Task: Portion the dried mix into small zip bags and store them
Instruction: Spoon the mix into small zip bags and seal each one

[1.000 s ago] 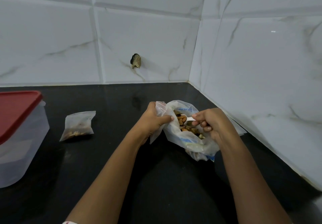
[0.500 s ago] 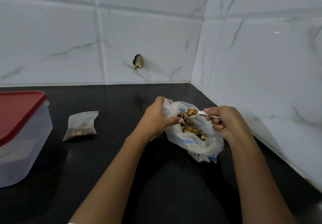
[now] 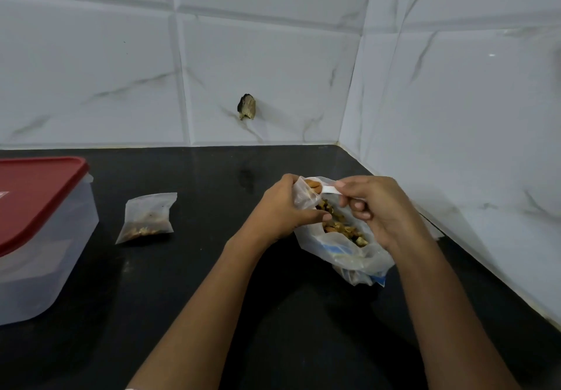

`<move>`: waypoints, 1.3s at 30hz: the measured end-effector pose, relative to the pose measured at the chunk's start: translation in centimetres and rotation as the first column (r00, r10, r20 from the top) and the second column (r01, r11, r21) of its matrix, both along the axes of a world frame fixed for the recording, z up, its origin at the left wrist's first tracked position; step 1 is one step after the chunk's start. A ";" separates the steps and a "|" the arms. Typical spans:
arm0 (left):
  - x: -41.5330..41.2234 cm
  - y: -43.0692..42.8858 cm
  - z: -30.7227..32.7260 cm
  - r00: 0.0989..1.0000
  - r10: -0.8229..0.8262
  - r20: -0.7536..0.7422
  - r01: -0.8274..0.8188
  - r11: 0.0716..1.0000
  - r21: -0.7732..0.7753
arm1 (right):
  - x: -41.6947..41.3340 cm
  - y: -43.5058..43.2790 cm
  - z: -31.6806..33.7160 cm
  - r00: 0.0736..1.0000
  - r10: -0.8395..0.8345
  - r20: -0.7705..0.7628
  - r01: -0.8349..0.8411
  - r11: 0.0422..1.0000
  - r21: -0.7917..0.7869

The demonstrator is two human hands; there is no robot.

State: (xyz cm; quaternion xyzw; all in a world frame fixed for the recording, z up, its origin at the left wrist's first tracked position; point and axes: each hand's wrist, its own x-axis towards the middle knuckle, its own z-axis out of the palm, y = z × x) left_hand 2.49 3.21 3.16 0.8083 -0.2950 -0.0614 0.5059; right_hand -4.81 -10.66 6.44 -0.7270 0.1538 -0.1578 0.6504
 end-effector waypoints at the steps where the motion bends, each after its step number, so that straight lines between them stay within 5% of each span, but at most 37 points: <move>1: 0.0 0.1 0.0 1.000 0.005 0.002 -0.004 1.000 -0.015 | 0.1 0.4 -0.1 1.000 0.003 0.007 -0.002 0.986 -0.165; 5: 0.3 0.4 -0.4 0.999 0.047 -0.014 -0.048 0.992 -0.120 | 0.1 1.4 -0.2 0.992 0.058 0.112 0.016 0.823 -0.567; 14: 0.4 0.3 -0.4 0.994 0.076 -0.073 -0.086 0.984 -0.155 | 0.7 0.6 -0.8 0.932 0.195 0.304 0.161 0.531 -0.832; 16: 0.4 0.2 -0.5 0.994 0.080 -0.078 -0.093 0.982 -0.166 | 0.6 0.6 -0.7 0.931 0.186 0.313 0.170 0.538 -0.826; 21: 0.5 0.0 -0.5 0.991 0.084 -0.101 -0.098 0.986 -0.138 | -0.2 -0.1 0.2 0.952 -0.139 0.272 0.262 0.829 -0.494; 26: 0.9 -0.1 -0.5 0.979 0.196 -0.061 -0.195 0.981 0.022 | 0.5 -1.0 -0.8 0.960 -0.280 0.006 0.188 0.627 -0.756; 32: 1.0 0.0 -0.7 0.970 0.181 -0.160 -0.169 0.982 0.085 | 1.2 0.3 -1.4 0.948 -0.302 -0.104 0.039 0.432 -0.901; 35: 1.0 0.1 -0.8 0.961 0.160 -0.225 -0.153 0.987 0.049 | 1.1 0.7 -1.2 0.954 -0.265 -0.140 0.002 0.474 -0.881; 39: 1.0 0.2 -1.2 0.947 0.131 -0.292 -0.145 0.989 -0.027 | 0.9 0.5 -1.1 0.960 -0.219 -0.176 0.009 0.651 -0.759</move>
